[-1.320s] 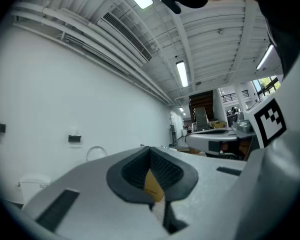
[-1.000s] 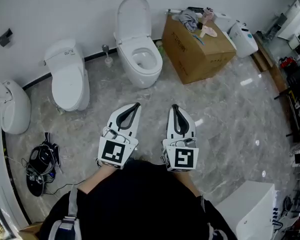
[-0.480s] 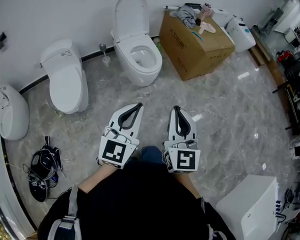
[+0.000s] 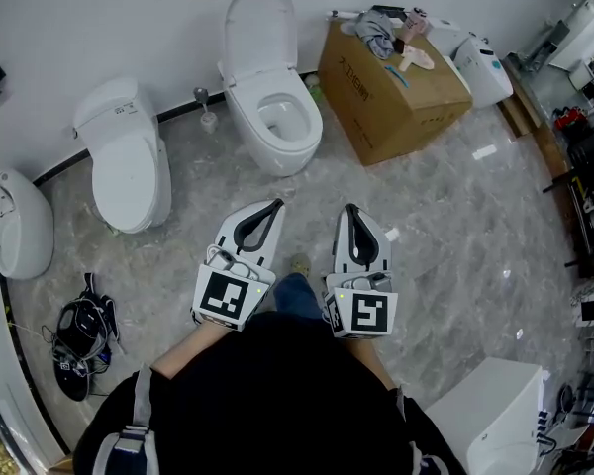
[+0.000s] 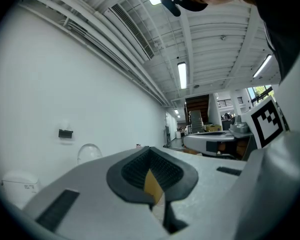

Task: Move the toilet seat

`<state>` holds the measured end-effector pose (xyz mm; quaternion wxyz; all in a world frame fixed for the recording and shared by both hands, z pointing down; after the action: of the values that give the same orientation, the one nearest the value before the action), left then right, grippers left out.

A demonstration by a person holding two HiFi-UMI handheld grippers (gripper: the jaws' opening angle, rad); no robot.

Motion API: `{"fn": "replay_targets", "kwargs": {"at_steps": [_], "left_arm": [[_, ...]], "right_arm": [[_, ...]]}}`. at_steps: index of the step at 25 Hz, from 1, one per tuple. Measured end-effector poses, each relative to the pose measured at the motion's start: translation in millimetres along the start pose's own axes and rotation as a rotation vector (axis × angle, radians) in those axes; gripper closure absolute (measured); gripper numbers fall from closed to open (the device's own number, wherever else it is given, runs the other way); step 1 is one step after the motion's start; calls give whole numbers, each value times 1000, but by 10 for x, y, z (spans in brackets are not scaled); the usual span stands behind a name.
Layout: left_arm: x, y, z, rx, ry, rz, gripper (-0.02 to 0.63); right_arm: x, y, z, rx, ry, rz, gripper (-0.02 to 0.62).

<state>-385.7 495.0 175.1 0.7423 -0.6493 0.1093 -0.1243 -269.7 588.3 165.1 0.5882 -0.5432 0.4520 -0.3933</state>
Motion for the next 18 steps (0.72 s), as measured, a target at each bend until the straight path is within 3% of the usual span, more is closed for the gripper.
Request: {"fn": "replay_targets", "kwargs": {"at_steps": [18], "left_arm": [[1697,103,-588,-35,162,-8,599]], "right_arm": [[1737,60,1163,-40,161,1,571]]}}
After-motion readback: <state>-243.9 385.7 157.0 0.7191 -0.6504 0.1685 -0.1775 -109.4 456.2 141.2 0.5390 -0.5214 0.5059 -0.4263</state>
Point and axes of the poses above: the fingertips, and each gripper's own axes: x forward along the fingers, z to its right, y out of its top, the point moved 5 cm from there along -x, backward along the fingers, and after that the axes turned 6 degrees about x, right-handed, at the moved point
